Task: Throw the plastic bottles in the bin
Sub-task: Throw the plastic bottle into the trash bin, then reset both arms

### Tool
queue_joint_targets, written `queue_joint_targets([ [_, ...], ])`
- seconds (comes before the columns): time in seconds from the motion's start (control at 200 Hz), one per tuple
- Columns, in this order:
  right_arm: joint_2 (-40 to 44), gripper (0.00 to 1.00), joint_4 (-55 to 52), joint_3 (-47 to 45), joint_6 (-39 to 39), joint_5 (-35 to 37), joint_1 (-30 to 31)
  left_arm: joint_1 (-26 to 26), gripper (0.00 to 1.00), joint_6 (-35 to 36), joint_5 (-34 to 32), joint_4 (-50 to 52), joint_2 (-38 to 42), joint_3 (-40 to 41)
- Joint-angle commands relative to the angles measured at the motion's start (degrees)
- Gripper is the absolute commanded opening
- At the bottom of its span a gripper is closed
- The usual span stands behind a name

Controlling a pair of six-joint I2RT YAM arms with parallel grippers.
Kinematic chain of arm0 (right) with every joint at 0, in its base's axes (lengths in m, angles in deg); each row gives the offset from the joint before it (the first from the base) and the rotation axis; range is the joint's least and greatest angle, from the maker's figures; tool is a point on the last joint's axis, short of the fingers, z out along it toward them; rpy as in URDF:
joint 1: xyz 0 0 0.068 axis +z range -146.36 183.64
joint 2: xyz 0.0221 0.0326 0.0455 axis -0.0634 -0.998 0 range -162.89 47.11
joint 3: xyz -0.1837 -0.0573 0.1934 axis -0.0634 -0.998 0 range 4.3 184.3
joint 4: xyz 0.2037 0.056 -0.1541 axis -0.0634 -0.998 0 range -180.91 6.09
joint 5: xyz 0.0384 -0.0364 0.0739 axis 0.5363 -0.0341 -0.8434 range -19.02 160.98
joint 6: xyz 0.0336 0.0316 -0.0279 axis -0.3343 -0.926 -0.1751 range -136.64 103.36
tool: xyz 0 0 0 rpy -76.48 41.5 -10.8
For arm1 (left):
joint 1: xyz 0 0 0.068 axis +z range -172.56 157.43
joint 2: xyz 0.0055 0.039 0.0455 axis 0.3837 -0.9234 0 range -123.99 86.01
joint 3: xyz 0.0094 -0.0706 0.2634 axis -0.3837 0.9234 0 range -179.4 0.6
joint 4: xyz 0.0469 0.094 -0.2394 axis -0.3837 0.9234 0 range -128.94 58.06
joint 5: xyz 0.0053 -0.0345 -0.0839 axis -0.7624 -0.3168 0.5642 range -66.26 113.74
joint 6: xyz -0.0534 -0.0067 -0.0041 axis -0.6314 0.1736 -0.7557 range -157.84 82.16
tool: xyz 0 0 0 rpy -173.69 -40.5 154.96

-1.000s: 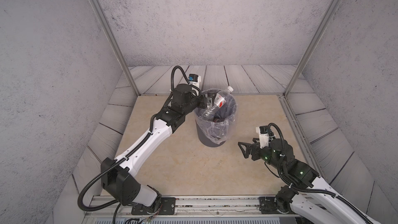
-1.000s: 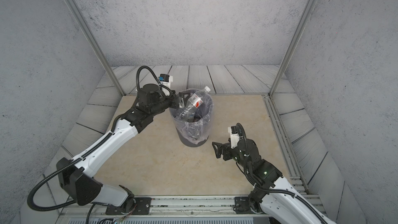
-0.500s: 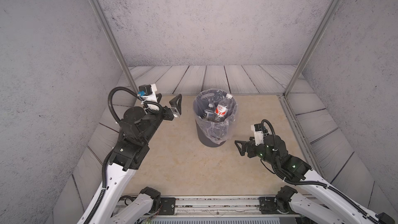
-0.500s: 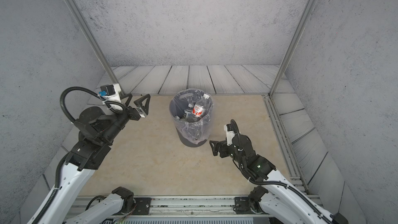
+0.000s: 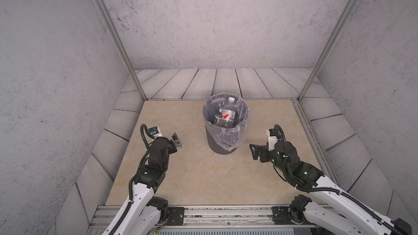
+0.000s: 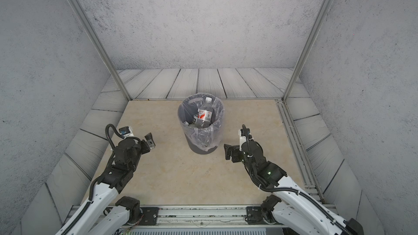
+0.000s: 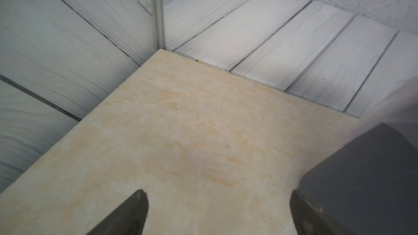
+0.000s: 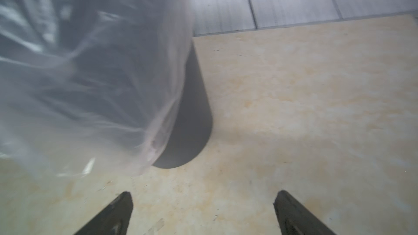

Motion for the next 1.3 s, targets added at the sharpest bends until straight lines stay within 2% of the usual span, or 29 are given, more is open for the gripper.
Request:
queue_joint_targets([
  [0.0,-0.24,1.0,2.01,-1.92,-2.34,15.37,-0.1,0.39,1.0,2.23,-9.94,-10.27,-1.31,2.93],
  [0.12,-0.56,1.0,4.87,-3.64,-1.5,22.11,-0.88,0.46,1.0,5.64,-12.28,-14.52,-4.89,3.7],
  [0.21,-0.64,1.0,9.57,-5.89,0.86,23.98,-2.1,0.56,1.0,6.09,-13.66,-15.61,-7.11,3.43],
  [0.29,-1.97,1.0,13.03,-7.5,1.38,24.65,-4.79,0.78,1.0,8.94,-15.3,-19.1,-8.88,4.01],
  [0.445,-8.35,1.0,17.57,-8.18,-0.52,22.99,-11.6,2.34,1.0,16.43,-14.43,-26.89,-13.08,5.63],
  [0.536,-11.12,1.0,22.52,-7.64,2.25,23.23,-14.09,3.45,1.0,17.93,-16.56,-27.92,-16.68,5.63],
  [0.731,-17.6,1.0,31.13,-7.11,6.79,20.41,-19.88,7.18,1.0,20.73,-6.14,-36.71,-25.09,7.2],
  [0.886,-21.48,1.0,44.09,-12.37,9.79,12.02,-24.36,9.99,0.98,23.93,-0.23,-38.5,-34.79,3.48],
  [1.026,-27.28,1.0,54.77,-14.62,12.0,5.8,-27.35,11.96,0.97,26.41,3.48,-46.05,-40.03,3.47],
  [1.146,-32.88,1.0,56.19,-11.78,15.79,2.21,-28.06,15.16,0.98,24.49,9.46,-47.81,-43.22,3.54],
  [1.296,-37.41,0.99,57.46,-9.61,17.52,-2.71,-29.34,15.79,0.98,25.4,13.61,-50.27,-47.06,2.92],
])
